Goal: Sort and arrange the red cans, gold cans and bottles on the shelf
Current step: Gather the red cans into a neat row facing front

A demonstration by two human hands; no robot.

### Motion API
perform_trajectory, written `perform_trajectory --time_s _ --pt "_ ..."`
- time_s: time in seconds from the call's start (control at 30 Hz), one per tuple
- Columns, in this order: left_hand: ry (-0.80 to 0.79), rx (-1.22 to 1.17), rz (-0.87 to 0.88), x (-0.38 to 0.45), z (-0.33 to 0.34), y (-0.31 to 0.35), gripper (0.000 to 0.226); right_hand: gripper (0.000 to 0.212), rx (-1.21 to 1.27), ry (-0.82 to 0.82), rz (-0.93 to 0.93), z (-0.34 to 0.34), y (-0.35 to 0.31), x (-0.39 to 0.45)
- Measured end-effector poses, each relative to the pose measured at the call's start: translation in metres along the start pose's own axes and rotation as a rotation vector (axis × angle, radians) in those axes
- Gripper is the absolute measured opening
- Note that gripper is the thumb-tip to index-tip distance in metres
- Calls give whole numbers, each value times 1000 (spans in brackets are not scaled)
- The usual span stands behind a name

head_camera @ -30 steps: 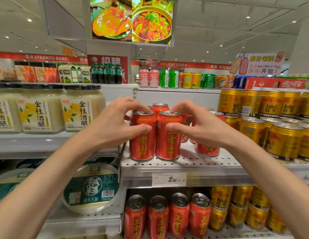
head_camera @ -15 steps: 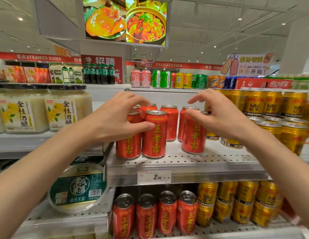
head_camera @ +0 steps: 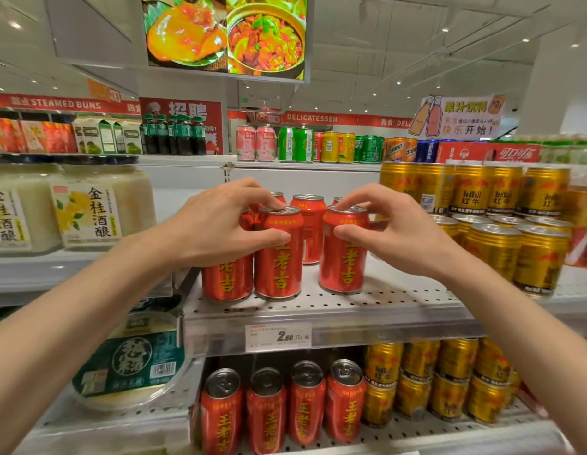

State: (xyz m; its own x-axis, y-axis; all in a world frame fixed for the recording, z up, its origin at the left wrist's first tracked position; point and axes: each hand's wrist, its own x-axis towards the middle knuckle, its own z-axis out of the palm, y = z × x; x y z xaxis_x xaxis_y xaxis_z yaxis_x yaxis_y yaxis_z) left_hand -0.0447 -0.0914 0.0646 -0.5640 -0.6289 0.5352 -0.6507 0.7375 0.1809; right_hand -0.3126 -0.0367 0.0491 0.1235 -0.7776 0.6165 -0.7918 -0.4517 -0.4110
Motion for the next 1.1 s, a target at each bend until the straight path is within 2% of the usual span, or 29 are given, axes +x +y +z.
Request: perform_trajectory --time_s 0.2,0.47,0.57,0.67,0.8,0.9,1.1 --pt "4 2 4 0 1 0 58 32 135 -30 -21 8 -10 2" --pt "7 53 33 0 0 0 59 37 174 -101 20 4 -11 -2" --pt "-12 98 66 1 -3 1 64 31 227 -21 30 -8 -6 -1" --pt "-9 151 95 7 -4 10 69 26 81 142 87 -18 12 8" --pt "-49 140 123 22 1 34 67 40 -145 70 207 -9 36 26" --pt "-84 130 127 32 6 43 65 50 -100 11 256 4 41 33" --pt "-75 18 61 34 12 42 58 41 7 89 260 18 46 34"
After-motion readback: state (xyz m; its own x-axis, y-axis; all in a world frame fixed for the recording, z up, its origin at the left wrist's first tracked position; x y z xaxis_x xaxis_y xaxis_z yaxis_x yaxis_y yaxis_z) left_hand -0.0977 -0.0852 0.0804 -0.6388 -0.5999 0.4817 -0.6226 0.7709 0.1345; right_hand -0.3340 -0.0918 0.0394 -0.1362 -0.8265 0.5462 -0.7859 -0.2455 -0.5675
